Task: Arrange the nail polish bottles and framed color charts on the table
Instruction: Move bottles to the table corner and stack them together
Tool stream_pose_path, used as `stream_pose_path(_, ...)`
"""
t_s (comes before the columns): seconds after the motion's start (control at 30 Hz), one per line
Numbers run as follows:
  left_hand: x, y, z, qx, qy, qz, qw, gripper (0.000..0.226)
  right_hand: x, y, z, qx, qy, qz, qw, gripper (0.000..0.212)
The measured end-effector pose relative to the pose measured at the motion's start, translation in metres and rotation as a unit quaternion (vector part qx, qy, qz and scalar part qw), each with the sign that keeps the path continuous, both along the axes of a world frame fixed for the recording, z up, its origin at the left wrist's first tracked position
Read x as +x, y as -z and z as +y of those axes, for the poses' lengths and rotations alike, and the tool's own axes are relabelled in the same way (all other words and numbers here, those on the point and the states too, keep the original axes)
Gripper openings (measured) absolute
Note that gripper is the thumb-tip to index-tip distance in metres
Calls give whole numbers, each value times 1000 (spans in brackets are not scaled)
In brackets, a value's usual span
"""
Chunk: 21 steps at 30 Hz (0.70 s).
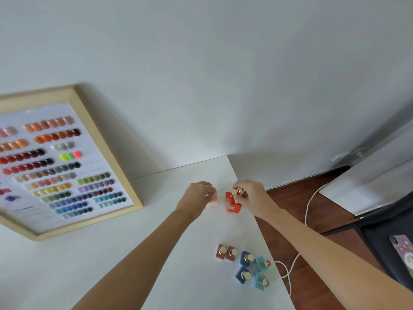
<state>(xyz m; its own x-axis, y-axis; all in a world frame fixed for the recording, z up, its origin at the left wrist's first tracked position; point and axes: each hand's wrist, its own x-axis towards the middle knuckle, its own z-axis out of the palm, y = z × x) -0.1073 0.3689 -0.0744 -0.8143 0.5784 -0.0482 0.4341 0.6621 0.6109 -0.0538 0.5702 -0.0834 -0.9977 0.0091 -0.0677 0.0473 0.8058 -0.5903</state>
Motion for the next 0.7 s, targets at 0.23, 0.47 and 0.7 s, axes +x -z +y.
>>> stream_pose_path(0.23, -47, 0, 10, 12, -55, -10, 998, 15, -64, -7, 1, -6, 4, 22, 1000, 19)
stream_pose_path(0.47, -84, 9, 24, 25, -82, 5, 996, 18, -112, 4, -1, 0, -10, 24, 1000, 20)
stream_pose_path(0.7, -99, 23, 33, 53, -90, 25, 994, 16, -138, 13, 0, -7, -16, 44, 999, 22)
